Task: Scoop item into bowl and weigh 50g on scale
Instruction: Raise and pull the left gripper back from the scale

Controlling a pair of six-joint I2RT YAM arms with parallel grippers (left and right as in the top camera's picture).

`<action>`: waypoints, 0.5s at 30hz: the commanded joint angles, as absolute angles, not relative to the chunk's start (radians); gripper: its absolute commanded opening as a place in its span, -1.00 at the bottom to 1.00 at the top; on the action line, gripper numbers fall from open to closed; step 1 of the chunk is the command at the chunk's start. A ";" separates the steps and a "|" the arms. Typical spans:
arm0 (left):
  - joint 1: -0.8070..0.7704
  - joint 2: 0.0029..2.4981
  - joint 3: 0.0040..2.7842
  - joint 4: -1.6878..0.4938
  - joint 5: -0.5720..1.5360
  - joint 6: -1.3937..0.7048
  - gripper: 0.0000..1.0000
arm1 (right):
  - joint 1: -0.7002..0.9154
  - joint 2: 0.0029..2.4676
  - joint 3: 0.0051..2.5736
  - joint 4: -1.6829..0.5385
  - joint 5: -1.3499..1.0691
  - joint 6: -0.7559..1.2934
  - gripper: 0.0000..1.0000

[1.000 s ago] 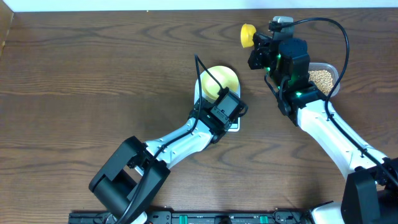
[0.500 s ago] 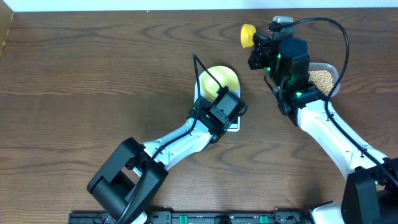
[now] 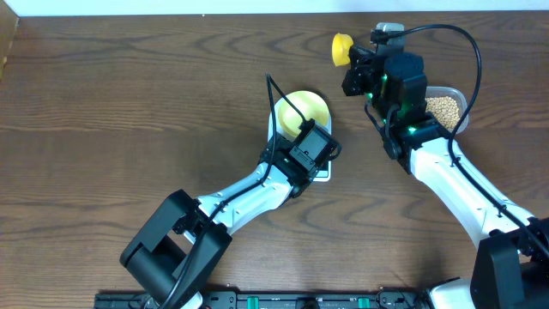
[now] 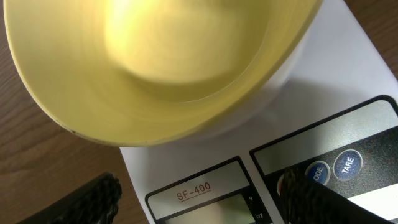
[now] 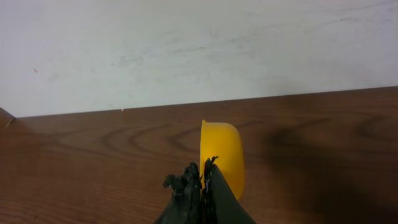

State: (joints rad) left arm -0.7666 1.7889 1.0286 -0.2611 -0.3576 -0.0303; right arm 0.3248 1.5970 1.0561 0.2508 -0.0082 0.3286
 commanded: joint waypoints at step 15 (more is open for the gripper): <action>-0.762 1.812 1.015 -0.263 -0.374 -0.049 0.69 | 0.316 1.604 1.073 0.258 -0.010 0.317 -0.98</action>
